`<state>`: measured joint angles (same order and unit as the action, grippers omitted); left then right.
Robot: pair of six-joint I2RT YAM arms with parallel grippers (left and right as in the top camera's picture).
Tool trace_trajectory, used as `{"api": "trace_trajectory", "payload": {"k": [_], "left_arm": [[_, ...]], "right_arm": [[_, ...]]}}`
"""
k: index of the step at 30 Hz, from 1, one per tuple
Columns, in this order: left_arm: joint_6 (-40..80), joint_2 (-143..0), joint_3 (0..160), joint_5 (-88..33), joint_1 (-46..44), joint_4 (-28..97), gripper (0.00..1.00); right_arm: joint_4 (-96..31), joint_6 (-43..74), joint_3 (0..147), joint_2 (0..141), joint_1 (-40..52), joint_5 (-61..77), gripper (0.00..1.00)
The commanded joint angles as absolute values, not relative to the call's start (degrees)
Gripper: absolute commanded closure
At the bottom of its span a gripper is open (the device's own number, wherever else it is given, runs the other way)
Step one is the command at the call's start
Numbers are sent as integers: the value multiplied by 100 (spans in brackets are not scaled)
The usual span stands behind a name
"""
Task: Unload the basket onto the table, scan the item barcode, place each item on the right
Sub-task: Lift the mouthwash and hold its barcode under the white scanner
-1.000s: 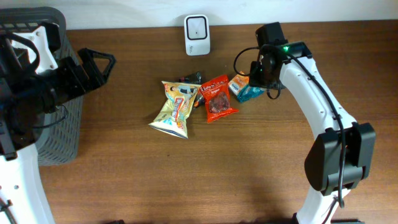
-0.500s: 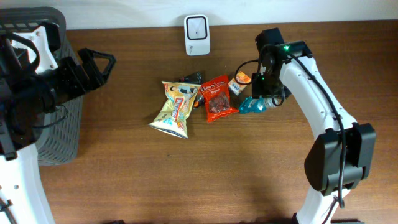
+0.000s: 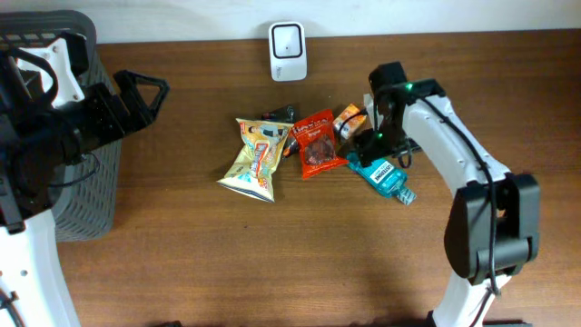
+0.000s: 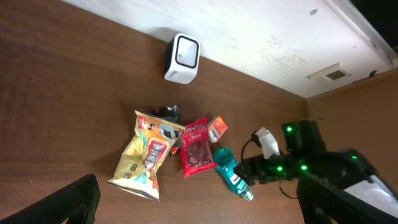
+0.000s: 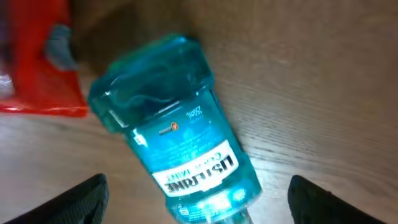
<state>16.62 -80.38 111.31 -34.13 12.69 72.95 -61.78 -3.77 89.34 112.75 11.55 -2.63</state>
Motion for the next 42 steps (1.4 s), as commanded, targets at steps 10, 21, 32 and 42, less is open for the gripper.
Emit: {"api": "trace_trajectory", "payload": {"k": [10,21,32,42], "left_arm": [[1553,-8029,11157,-3476,1247,7290,1],[1553,-8029,11157,-3476,1247,7290,1],[1553,-8029,11157,-3476,1247,7290,1],[1553,-8029,11157,-3476,1247,7290,1]], "right_arm": [[-4598,-1737,7513,11531,1164,-169,6],[-4466,-268,7808,11585,1160,45,68],[-4383,1496,10512,11585,1166,961,62],[-1828,2856,11699,12650,1538,1568,58]]}}
